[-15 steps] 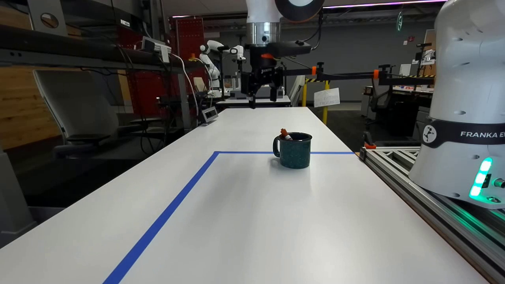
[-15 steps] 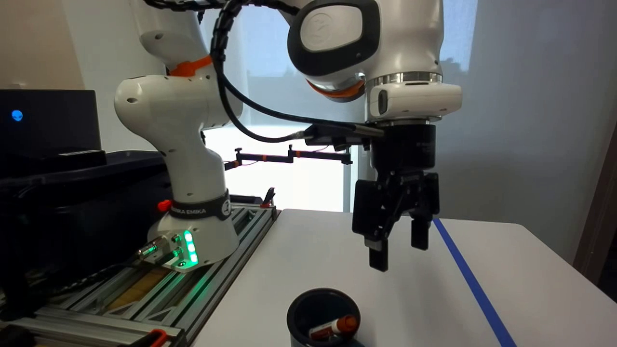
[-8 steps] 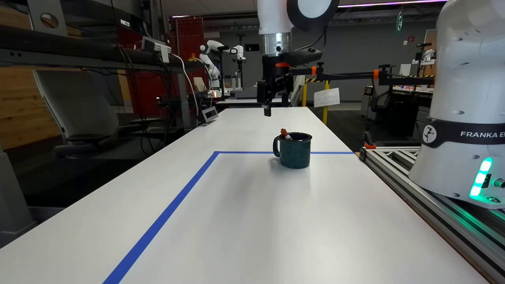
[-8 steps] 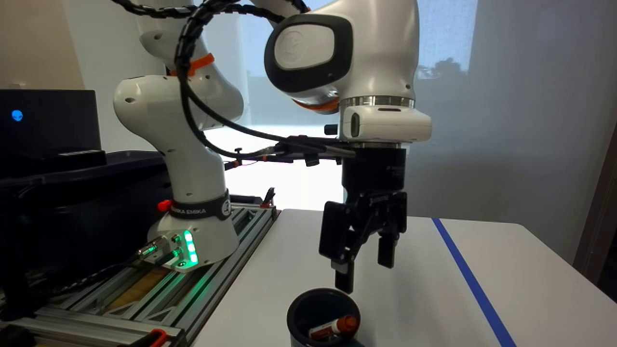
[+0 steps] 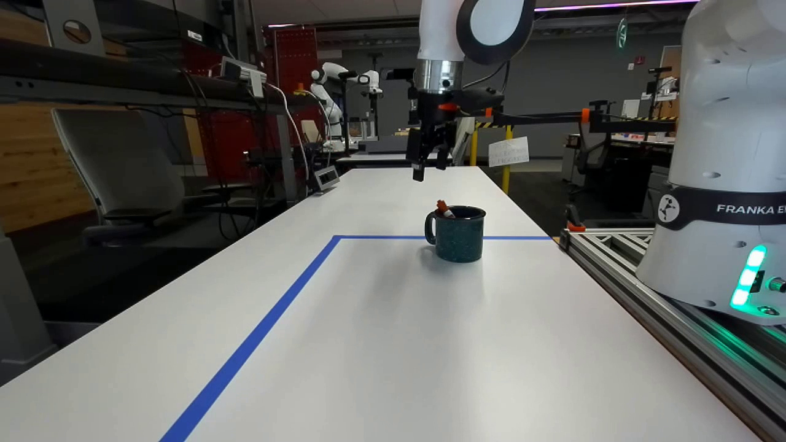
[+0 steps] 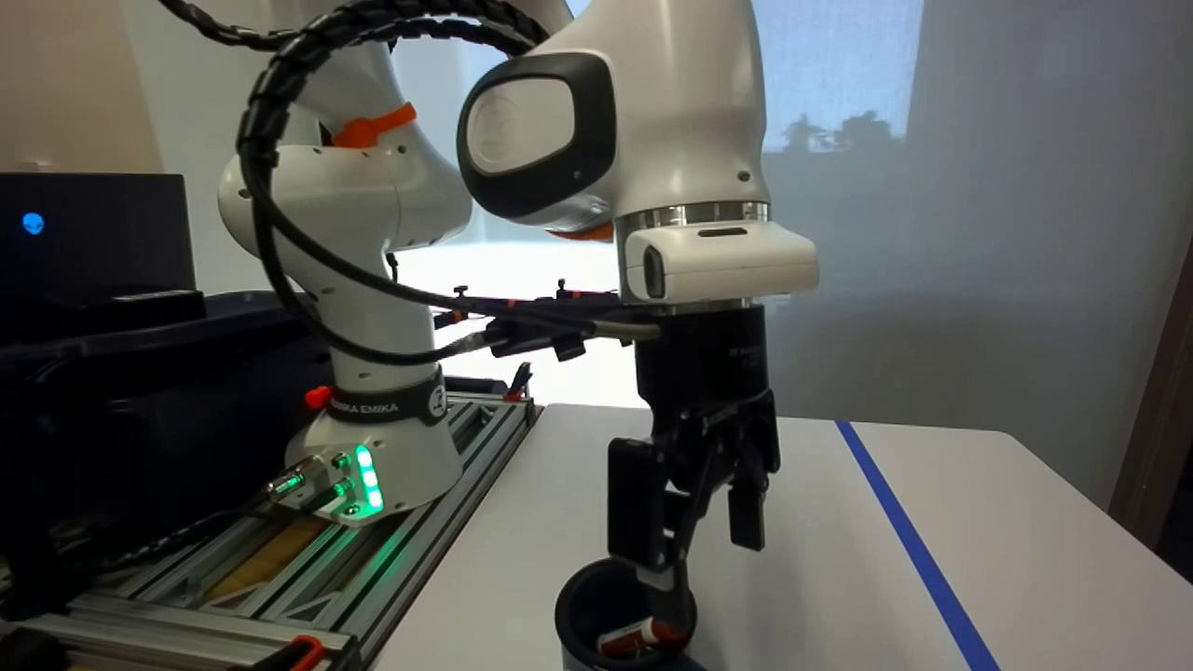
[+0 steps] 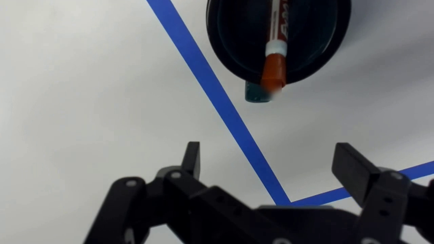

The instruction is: Put the marker on the table

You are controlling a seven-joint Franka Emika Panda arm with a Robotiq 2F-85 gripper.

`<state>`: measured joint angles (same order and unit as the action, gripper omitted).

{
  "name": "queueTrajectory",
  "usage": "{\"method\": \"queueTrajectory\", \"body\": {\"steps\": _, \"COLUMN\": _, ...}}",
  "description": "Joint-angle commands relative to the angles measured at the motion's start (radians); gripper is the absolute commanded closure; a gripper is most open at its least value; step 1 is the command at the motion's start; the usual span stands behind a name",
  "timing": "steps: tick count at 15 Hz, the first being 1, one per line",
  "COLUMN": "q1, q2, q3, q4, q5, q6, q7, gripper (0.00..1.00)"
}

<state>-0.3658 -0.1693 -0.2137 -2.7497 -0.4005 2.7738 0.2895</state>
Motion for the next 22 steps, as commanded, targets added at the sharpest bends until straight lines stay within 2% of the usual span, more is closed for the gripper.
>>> {"method": "queueTrajectory", "body": {"steps": 1, "q1": -0.006, "q2": 0.03, "q3": -0.014, "q4": 0.0, "q5": 0.016, "q6": 0.039, "q7": -0.087, "gripper": 0.0}}
{"method": "queueTrajectory", "body": {"steps": 5, "q1": 0.018, "q2": 0.047, "q3": -0.021, "q4": 0.0, "q5": 0.061, "q6": -0.017, "q7": -0.157, "gripper": 0.0}}
{"method": "queueTrajectory", "body": {"steps": 13, "q1": 0.047, "q2": 0.045, "q3": -0.016, "q4": 0.0, "q5": 0.176, "q6": -0.152, "q7": -0.144, "gripper": 0.0}}
{"method": "queueTrajectory", "body": {"steps": 18, "q1": 0.06, "q2": 0.056, "q3": -0.025, "q4": 0.0, "q5": 0.258, "q6": -0.184, "q7": -0.181, "gripper": 0.0}}
{"method": "queueTrajectory", "body": {"steps": 22, "q1": 0.057, "q2": 0.08, "q3": -0.028, "q4": 0.0, "q5": 0.27, "q6": -0.163, "q7": -0.189, "gripper": 0.0}}
